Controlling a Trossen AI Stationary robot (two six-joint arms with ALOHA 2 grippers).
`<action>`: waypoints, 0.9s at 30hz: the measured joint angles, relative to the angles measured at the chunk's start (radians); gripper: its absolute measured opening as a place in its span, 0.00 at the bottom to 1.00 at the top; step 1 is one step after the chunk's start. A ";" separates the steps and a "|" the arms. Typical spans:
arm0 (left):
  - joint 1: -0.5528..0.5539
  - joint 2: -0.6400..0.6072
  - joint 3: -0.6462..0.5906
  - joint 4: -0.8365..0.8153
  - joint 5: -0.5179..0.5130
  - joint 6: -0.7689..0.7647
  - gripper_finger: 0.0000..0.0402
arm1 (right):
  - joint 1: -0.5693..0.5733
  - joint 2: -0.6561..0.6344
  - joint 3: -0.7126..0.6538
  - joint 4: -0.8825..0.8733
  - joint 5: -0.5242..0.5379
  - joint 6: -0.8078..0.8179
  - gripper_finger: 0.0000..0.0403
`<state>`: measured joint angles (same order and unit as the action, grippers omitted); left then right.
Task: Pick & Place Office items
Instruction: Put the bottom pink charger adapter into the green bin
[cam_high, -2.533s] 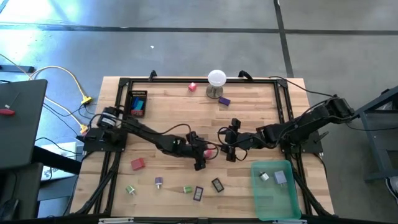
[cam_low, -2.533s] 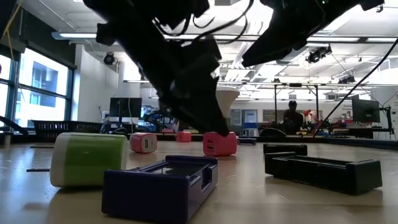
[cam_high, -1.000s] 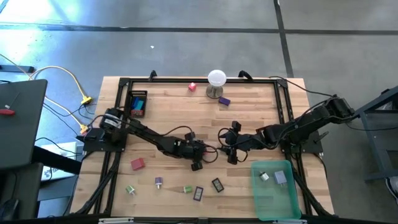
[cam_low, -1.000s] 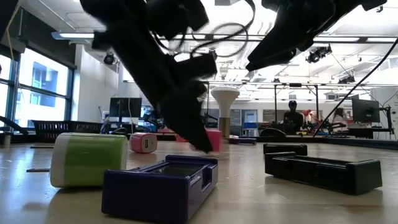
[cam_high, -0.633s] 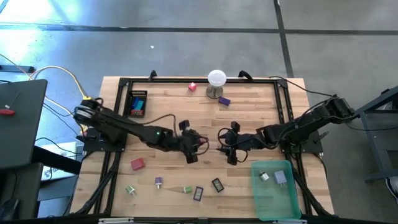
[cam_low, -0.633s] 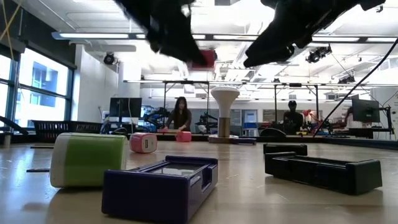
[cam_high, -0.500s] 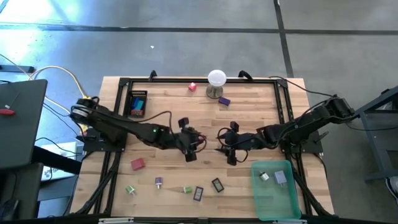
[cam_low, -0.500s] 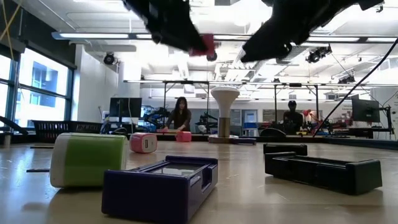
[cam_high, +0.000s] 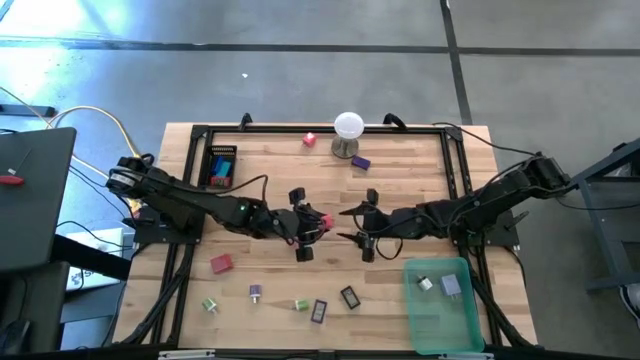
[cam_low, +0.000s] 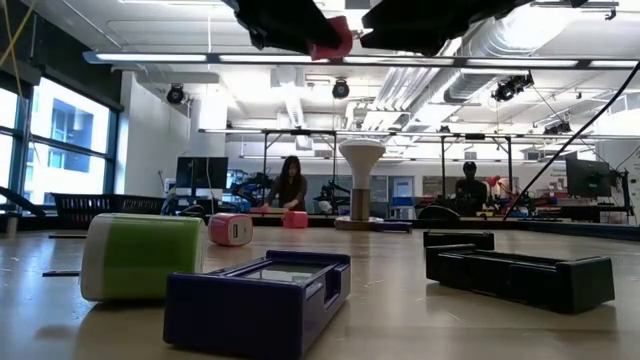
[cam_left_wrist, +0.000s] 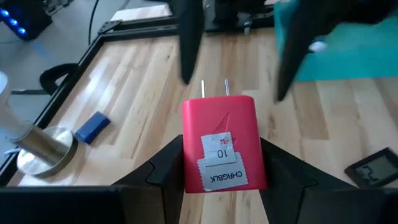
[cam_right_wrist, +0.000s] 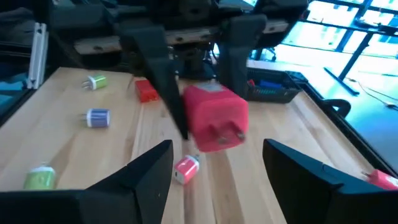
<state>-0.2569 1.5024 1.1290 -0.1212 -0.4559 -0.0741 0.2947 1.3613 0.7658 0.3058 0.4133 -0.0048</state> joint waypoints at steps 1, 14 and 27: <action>0.000 0.000 0.000 0.006 0.015 0.000 0.38 | -0.001 0.000 0.000 -0.001 0.001 -0.003 0.59; 0.001 0.005 0.000 0.057 0.119 0.025 0.38 | -0.029 0.006 0.000 0.102 -0.210 -0.097 0.59; 0.013 0.007 0.002 0.119 0.125 0.055 0.38 | -0.061 0.032 0.001 0.146 -0.206 -0.096 0.59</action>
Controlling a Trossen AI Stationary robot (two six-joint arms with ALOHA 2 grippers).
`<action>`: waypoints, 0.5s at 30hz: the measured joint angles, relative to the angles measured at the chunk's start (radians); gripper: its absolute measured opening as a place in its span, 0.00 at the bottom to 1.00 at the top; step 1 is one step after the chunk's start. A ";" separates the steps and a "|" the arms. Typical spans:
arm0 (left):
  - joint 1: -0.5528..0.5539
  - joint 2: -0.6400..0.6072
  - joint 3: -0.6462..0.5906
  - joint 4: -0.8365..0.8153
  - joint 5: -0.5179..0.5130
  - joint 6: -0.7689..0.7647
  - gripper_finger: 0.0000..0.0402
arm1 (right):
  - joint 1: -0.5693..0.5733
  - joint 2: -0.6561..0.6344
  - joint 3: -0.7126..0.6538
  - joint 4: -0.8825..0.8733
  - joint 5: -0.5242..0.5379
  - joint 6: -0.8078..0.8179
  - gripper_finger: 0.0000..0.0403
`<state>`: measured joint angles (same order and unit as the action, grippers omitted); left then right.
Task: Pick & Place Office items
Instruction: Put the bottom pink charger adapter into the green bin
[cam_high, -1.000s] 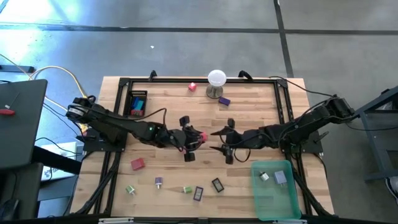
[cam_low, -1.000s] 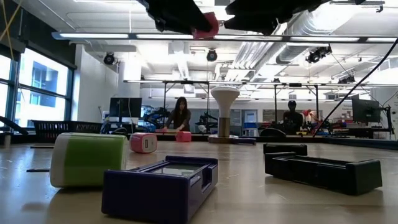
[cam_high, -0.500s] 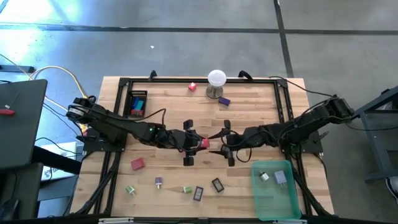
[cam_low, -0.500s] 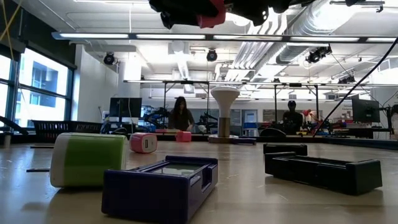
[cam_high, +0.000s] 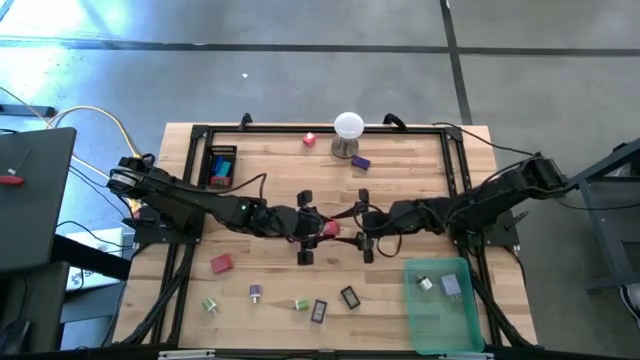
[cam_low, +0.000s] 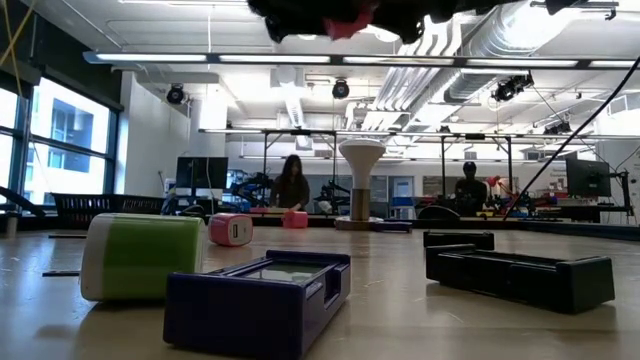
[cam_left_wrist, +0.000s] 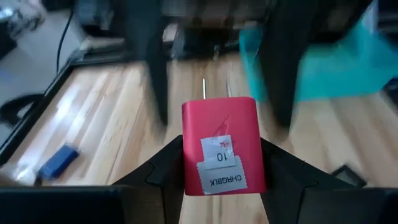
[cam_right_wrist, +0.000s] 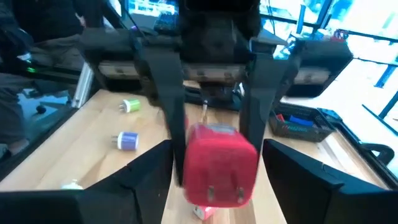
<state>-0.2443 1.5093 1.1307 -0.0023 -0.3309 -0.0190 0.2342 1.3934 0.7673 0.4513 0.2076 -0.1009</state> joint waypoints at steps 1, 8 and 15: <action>0.000 -0.001 0.000 -0.016 -0.001 0.003 0.38 | -0.002 0.002 0.000 -0.002 -0.003 0.001 0.59; 0.000 -0.001 -0.001 -0.017 -0.007 0.004 0.38 | -0.001 0.001 -0.001 -0.019 0.047 -0.007 0.59; 0.000 -0.001 -0.001 -0.017 -0.007 0.004 0.38 | -0.001 0.001 -0.001 -0.015 0.047 -0.008 0.58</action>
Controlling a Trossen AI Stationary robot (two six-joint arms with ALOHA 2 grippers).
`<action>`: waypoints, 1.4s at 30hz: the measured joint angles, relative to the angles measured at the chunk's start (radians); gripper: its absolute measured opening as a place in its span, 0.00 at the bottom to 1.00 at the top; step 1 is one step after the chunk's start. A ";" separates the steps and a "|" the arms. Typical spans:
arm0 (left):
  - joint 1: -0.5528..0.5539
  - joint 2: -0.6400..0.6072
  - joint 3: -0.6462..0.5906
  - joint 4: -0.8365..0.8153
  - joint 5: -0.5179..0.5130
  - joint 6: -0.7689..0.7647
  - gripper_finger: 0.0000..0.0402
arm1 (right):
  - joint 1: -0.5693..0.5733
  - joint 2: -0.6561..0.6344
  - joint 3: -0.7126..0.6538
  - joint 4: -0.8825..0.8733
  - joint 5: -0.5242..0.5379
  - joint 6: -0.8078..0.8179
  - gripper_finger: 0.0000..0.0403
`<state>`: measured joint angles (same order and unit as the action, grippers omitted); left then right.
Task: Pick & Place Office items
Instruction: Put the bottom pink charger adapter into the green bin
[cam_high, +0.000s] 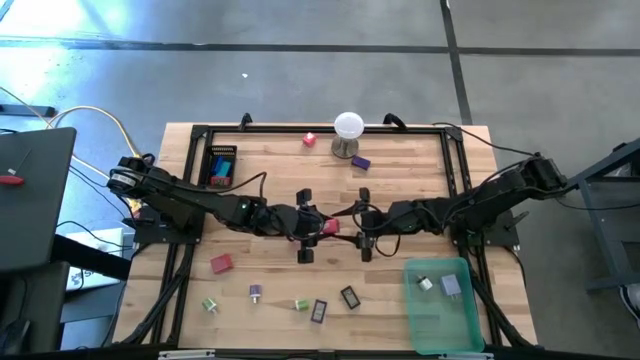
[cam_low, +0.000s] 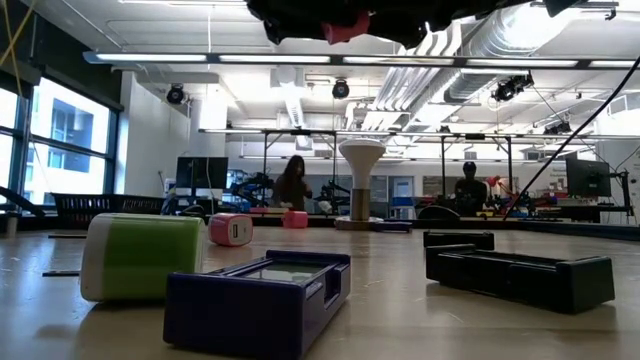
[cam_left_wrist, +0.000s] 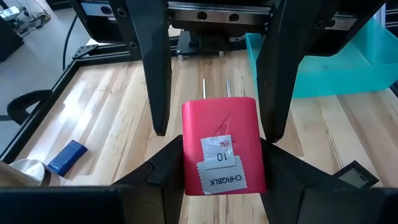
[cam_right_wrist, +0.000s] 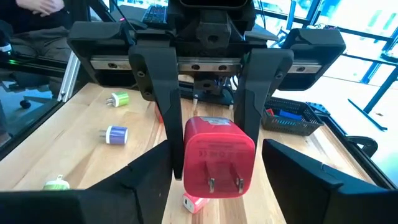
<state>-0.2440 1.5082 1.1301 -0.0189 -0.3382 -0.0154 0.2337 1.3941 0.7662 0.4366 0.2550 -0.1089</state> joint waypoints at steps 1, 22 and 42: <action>0.000 0.000 0.000 0.000 0.000 0.000 0.38 | 0.000 0.000 0.000 0.000 -0.002 0.000 0.57; 0.000 0.000 -0.001 -0.003 0.000 -0.002 0.39 | -0.007 0.004 0.000 -0.008 -0.068 0.000 0.35; -0.055 0.017 -0.001 -0.001 -0.130 -0.045 0.44 | 0.019 0.005 0.000 -0.069 0.026 0.007 0.35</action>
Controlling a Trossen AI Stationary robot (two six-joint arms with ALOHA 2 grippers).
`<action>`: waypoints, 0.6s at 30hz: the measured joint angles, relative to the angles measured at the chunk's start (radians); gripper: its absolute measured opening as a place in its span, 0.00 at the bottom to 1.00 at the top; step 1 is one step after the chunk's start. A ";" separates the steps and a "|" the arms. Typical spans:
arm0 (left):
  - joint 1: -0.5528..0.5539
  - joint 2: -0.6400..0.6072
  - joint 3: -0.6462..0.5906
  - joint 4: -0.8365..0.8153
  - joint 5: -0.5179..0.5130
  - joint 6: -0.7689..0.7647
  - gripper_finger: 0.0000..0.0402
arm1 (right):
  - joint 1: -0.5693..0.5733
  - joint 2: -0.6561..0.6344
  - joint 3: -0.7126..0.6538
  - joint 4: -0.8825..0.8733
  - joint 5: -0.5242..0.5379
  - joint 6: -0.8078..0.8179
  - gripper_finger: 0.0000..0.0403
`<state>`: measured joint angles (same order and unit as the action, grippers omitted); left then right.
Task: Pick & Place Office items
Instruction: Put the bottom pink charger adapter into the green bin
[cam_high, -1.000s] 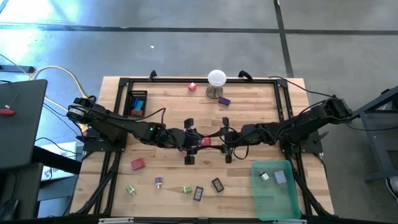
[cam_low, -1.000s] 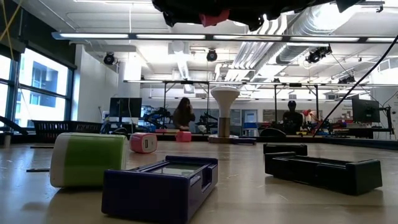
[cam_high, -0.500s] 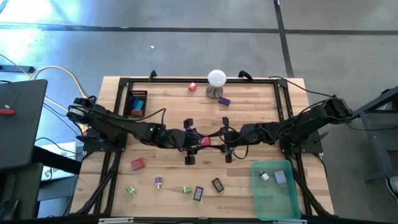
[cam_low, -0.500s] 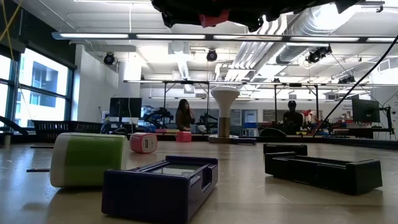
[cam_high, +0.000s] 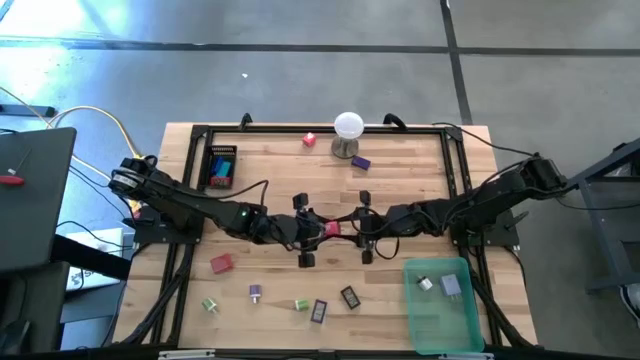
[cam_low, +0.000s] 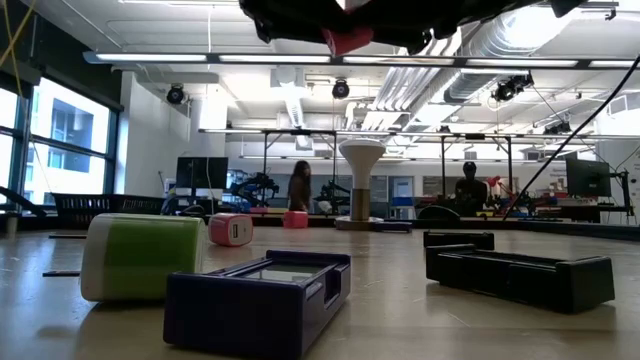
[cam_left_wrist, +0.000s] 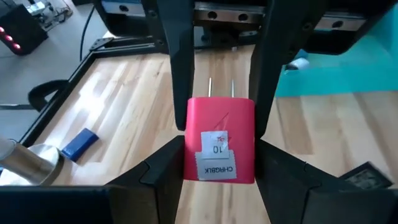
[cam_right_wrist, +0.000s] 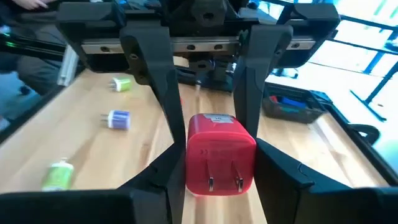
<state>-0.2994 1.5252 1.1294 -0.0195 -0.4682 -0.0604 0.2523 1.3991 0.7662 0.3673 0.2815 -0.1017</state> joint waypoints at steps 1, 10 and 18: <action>-0.001 -0.003 0.000 0.002 -0.002 -0.016 0.44 | 0.005 0.000 0.000 -0.001 0.000 0.000 0.35; -0.001 -0.014 0.002 -0.023 -0.001 -0.043 0.44 | 0.038 0.002 -0.002 -0.060 0.109 0.003 0.35; -0.004 -0.058 0.002 -0.123 0.005 -0.052 0.44 | 0.151 -0.089 -0.001 -0.292 0.319 0.176 0.35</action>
<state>-0.3031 1.4674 1.1309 -0.1429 -0.4631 -0.1125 0.4031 1.3101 0.7650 0.0758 0.6004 0.0745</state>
